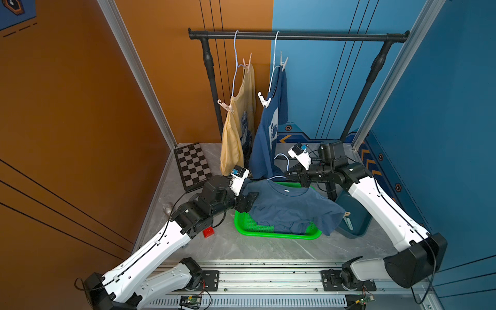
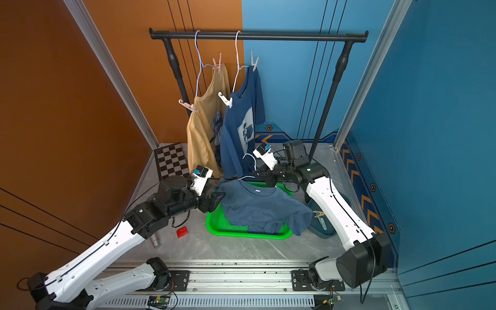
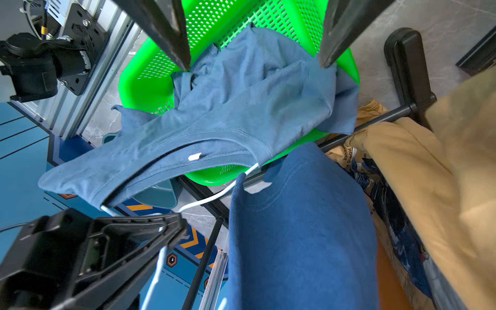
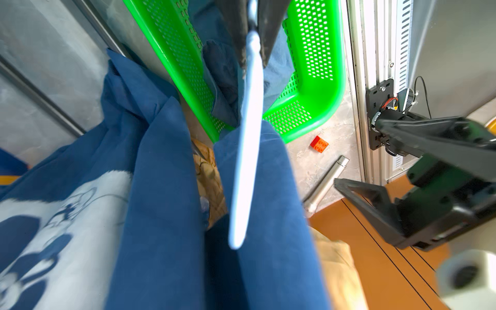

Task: Remove the clothespins securing t-shirts to the hanger
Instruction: Pick up the hanger from the basket.

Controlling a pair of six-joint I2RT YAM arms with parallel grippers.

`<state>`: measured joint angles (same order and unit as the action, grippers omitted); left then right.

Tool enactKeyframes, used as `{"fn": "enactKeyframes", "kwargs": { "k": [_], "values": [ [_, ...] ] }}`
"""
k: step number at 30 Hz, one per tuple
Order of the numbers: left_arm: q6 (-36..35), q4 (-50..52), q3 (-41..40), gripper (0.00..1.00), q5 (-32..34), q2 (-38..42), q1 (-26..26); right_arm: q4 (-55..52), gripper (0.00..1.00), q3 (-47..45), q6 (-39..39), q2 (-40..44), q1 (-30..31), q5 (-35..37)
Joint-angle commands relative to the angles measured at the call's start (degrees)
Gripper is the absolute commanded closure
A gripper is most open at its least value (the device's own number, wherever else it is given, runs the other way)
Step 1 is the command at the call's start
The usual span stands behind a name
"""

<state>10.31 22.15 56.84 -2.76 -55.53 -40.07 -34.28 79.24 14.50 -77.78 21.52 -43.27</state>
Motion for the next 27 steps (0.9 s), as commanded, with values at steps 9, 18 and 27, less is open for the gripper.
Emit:
{"fn": "enactKeyframes", "kwargs": {
  "k": [9, 18, 27],
  "values": [
    [-11.7, 1.1, 4.8, 0.15, -8.7, 2.7, 3.5, 1.8, 1.00, -0.9, -3.7, 10.9, 0.7, -8.9],
    [-20.5, 3.3, -0.4, 0.08, -14.0, 7.6, 11.9, 1.7, 1.00, 2.0, -1.3, 9.8, 0.9, -12.5],
    [-27.2, -1.7, -8.9, 0.09, -17.6, 8.0, 20.7, 1.7, 1.00, 3.4, 3.8, 8.9, 1.1, -14.6]
  ]
}}
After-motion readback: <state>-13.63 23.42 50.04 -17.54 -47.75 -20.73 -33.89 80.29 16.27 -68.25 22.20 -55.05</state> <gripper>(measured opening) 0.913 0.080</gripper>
